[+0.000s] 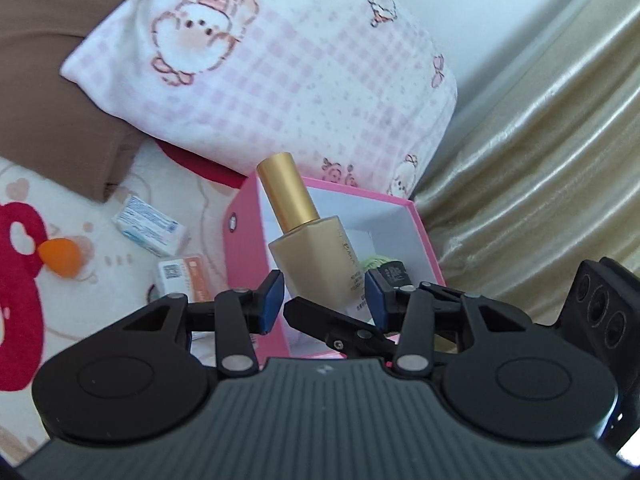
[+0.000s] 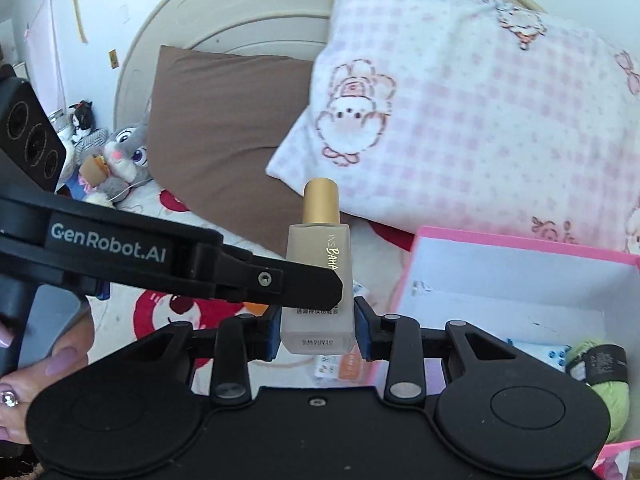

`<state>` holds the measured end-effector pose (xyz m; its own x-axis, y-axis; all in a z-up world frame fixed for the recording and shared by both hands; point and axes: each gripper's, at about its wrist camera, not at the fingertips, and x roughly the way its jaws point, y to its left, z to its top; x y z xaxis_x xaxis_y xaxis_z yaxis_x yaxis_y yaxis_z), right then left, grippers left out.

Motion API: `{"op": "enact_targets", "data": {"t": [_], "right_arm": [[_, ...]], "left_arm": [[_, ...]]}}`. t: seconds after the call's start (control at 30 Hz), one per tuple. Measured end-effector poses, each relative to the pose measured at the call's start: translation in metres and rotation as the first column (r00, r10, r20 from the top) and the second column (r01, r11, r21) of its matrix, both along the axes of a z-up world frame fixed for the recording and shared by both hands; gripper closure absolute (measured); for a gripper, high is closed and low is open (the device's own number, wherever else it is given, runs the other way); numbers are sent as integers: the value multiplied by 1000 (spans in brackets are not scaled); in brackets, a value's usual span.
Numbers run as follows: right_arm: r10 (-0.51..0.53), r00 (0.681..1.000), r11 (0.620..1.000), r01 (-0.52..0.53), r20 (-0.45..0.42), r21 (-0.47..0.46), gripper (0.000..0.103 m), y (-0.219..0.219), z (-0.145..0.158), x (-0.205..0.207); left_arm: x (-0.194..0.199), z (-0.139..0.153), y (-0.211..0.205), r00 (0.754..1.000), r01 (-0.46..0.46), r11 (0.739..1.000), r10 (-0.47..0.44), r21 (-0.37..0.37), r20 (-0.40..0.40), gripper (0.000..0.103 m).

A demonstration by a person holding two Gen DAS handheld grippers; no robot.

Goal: Organize objects
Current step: 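Carry the foundation bottle with the left gripper into the pink box, then set the bottle upright in the box and open the left gripper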

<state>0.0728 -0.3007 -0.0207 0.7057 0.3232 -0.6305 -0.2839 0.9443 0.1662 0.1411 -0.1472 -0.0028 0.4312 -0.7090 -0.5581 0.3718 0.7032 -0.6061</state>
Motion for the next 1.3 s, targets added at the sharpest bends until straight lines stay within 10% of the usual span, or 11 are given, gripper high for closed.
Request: {"op": "enact_targets", "data": {"t": [0.5, 1.3], "right_arm": [[-237, 955, 971, 237, -177, -17, 63, -99, -46, 46], [-298, 851, 949, 312, -433, -40, 63, -114, -122, 109]], "left_arm": [[84, -52, -135, 963, 129, 990, -110, 61, -247, 59], [127, -117, -168, 937, 140, 971, -67, 191, -344, 76]]}}
